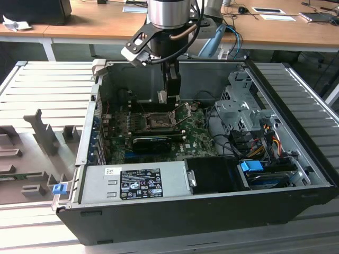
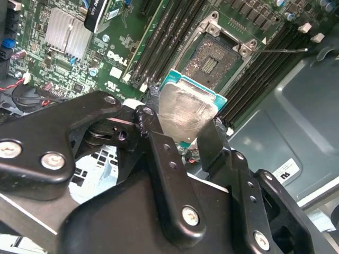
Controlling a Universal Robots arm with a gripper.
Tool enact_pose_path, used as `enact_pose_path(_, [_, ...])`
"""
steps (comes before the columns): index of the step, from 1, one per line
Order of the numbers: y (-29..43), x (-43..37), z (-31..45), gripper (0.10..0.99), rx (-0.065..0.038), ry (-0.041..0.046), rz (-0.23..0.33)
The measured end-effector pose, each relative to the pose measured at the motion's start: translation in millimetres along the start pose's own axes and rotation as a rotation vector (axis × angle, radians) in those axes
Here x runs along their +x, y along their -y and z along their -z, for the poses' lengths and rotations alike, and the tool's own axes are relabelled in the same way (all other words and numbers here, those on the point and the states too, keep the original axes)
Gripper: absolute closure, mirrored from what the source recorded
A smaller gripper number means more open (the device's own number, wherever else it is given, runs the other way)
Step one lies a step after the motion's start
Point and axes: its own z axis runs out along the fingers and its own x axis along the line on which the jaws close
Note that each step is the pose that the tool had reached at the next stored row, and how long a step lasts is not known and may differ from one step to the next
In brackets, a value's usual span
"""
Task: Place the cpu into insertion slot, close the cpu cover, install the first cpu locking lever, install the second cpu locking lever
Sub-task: 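Place the cpu into insertion slot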
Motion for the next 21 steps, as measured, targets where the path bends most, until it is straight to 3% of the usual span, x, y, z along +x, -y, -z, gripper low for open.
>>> enact_pose_path(21, [0.8, -0.1, -9.1, 0.561, 0.001, 0.0001, 0.0])
